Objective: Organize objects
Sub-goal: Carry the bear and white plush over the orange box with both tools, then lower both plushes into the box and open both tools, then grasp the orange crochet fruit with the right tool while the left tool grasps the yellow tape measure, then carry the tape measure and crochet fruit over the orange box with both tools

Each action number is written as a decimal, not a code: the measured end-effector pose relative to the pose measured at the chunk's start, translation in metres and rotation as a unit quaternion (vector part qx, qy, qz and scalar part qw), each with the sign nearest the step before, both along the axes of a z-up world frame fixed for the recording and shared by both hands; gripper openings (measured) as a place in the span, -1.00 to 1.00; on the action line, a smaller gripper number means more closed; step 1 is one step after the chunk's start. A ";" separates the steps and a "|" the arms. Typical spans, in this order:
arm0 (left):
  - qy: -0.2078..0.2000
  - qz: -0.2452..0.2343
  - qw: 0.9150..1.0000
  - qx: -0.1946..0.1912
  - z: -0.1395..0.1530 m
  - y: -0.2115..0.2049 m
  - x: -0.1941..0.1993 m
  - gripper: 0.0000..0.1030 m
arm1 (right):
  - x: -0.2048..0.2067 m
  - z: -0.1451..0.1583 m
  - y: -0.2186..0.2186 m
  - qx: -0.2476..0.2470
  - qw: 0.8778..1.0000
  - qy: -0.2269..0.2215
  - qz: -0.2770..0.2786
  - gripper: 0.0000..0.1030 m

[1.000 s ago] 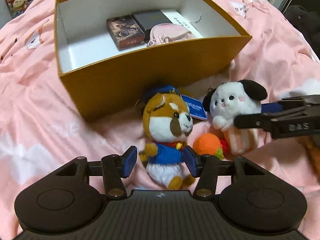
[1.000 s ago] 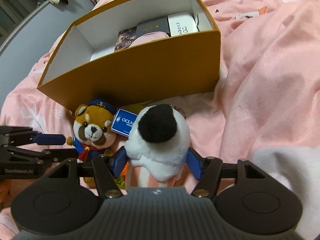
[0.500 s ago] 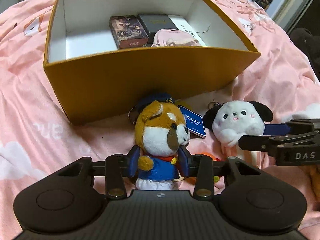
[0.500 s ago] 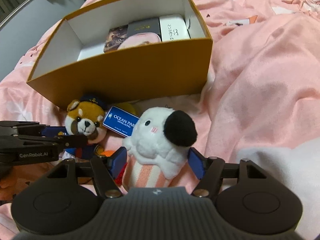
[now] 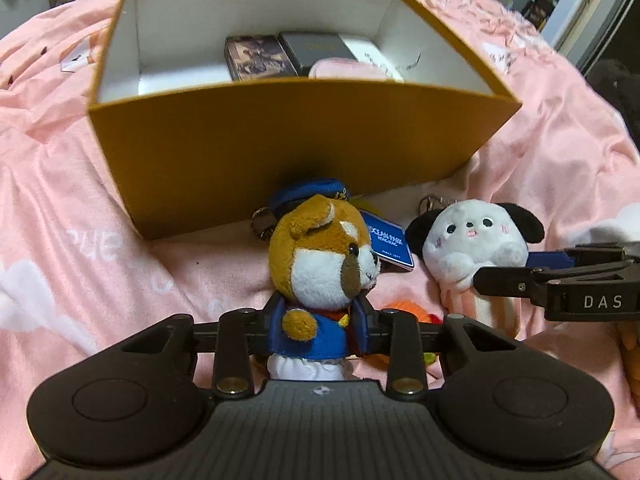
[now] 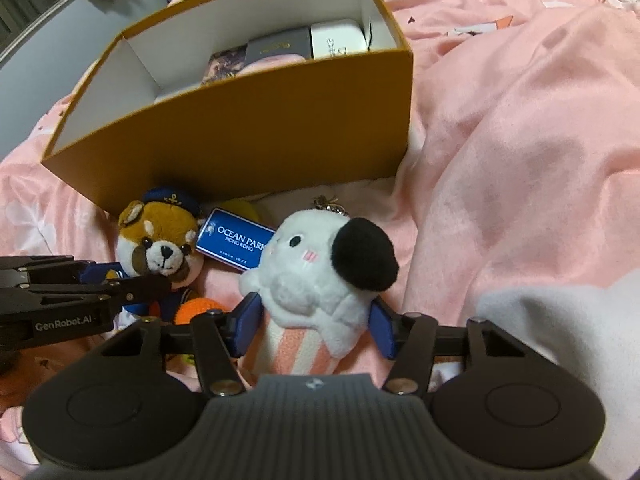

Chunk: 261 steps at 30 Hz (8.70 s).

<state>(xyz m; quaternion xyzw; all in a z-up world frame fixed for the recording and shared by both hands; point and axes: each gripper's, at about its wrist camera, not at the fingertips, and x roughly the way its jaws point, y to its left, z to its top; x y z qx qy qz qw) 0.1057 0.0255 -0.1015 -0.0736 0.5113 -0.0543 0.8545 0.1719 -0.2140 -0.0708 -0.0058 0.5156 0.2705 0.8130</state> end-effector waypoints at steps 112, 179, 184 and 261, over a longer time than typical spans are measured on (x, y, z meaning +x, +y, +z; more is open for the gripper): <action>-0.078 -0.061 0.994 0.041 0.078 -0.009 0.002 -0.80 | -0.003 0.063 0.045 0.057 0.989 -0.067 0.120 -0.47; -0.028 -0.060 0.997 0.047 0.029 -0.022 0.001 -0.29 | -0.029 0.014 0.043 -0.009 0.991 -0.056 0.122 -0.24; -0.021 -0.089 0.995 0.034 0.021 -0.037 0.028 0.00 | 0.002 0.023 0.021 -0.015 0.994 -0.081 0.068 -0.24; -0.100 -0.114 0.982 0.111 0.124 0.037 0.116 0.14 | 0.097 0.115 0.077 0.108 0.984 -0.091 0.109 -0.20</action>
